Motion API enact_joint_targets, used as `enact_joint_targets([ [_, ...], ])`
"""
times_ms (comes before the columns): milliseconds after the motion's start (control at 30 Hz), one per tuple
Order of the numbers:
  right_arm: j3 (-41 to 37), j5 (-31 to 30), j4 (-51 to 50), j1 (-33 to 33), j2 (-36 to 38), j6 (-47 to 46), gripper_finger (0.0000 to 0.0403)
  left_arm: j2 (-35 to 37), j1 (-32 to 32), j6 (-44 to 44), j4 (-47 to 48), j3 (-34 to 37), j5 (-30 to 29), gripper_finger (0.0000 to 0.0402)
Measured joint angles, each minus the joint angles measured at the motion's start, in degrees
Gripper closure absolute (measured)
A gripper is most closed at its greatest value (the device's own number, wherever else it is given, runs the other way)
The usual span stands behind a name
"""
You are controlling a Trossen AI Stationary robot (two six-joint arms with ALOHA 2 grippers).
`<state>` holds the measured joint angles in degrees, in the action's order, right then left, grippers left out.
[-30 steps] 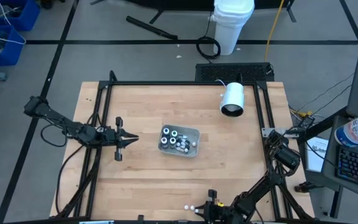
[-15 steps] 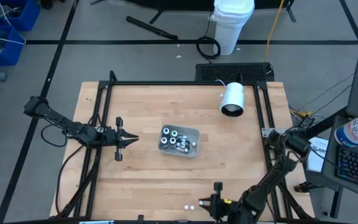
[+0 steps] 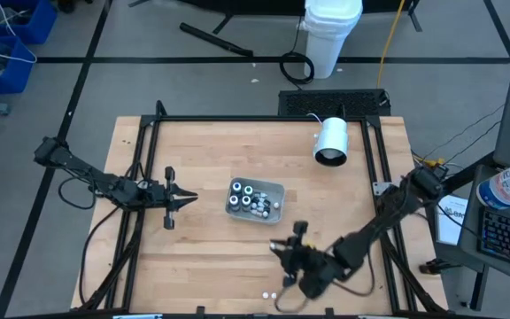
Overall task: Pick & Place food coloring
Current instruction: Put the blue food coloring bottle into the gray bin
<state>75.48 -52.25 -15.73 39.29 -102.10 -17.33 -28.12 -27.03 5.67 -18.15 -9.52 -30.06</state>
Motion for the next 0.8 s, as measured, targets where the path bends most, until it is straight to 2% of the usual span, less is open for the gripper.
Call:
enact_joint_targets([
  [200, 0.04, 7.71, 1.56, -8.56, 1.53, 9.44, 0.0339, -0.01, -0.01, 0.06, 0.57, 0.00, 0.02, 0.0355],
  [400, 0.00, 15.06, 1.62, -15.08, 1.44, 12.37, 0.0337, -0.02, 0.00, 0.32, 0.96, 0.00, 0.02, 0.0355],
  [533, -0.05, 15.47, 2.51, -17.60, 1.40, 13.81, 0.0338, -0.02, -0.01, 1.82, 1.39, 0.00, 0.01, 0.0355],
  [667, -5.04, 19.40, 13.68, -19.98, 1.47, 17.72, 0.0336, -0.02, 0.00, 2.12, 1.46, 0.00, 0.00, 0.0355],
  [800, -11.57, 19.26, 20.86, -22.40, 3.03, 17.27, 0.0341, -0.01, -0.01, 2.12, 1.64, 0.00, 0.00, 0.0355],
])
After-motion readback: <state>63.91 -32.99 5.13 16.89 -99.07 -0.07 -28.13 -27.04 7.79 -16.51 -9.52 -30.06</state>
